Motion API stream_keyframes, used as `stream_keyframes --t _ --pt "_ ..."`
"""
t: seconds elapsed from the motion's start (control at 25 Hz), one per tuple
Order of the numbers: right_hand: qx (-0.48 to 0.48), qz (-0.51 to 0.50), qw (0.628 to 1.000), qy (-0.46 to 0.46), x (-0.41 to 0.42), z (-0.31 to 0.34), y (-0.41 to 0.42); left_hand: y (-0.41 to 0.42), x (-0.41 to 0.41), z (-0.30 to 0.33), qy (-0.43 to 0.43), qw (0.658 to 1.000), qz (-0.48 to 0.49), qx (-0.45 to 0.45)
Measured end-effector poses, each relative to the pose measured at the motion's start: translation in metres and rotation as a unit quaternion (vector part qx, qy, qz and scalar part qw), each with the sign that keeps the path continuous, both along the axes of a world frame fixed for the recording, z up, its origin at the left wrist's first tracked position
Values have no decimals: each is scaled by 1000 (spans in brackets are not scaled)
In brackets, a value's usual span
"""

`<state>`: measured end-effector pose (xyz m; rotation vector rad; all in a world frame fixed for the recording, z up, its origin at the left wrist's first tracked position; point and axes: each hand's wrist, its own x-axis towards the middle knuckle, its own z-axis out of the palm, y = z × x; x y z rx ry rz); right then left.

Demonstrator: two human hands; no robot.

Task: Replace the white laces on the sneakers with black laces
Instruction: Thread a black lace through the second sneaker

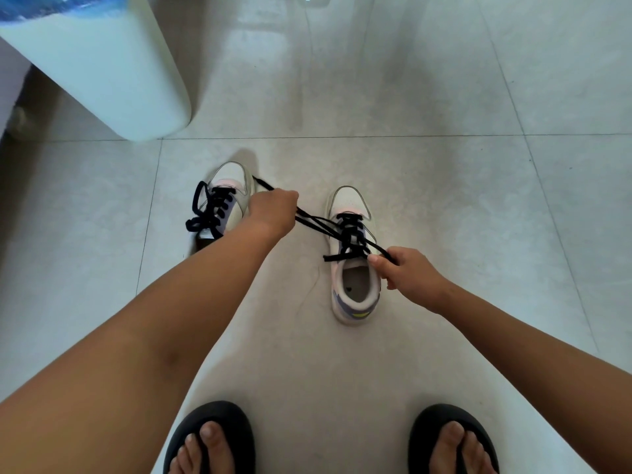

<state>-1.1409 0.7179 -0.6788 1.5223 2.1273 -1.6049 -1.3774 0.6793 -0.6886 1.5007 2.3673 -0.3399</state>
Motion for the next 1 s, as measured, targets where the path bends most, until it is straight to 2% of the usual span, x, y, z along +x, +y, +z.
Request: stream_keyframes --t 0.16,0.28,0.36,0.44,0.48,0.56,0.6,0.64,0.68,0.76,0.8,0.88,0.92,1.0 --pt "0 8 1000 -21 6 -2 0 -2 -4 -5 76 994 -73 16" --pt "-16 3 1000 -18 11 0 3 -6 -5 -5 56 995 -76 -20" --pt "-29 -23 999 3 11 1 3 -4 -5 -5 52 995 -80 -11" --pt "-25 -91 995 45 8 3 1 0 -4 3 -2 996 -5 86" --pt "-43 -144 985 82 5 5 2 1 -1 9 -42 986 40 154" --pt "-158 -262 933 192 -7 13 6 5 8 25 -110 947 77 292" --pt "-208 -286 907 229 -13 15 9 7 14 34 -154 925 79 340" --pt "-225 -273 906 235 -20 18 11 10 21 44 -205 906 70 362" --pt "-201 -215 934 203 -25 20 14 13 27 52 -259 889 58 372" --pt "-113 -45 987 106 -34 25 15 21 38 66 -360 853 56 375" --pt "-80 3 994 80 -38 27 15 23 43 72 -394 837 61 374" --pt "-42 -4 996 83 -42 28 18 24 46 76 -434 829 71 345" --pt "-33 -29 995 90 -42 28 19 22 46 73 -455 837 81 292" --pt "-62 -89 989 102 -42 26 21 12 46 59 -481 865 74 120"
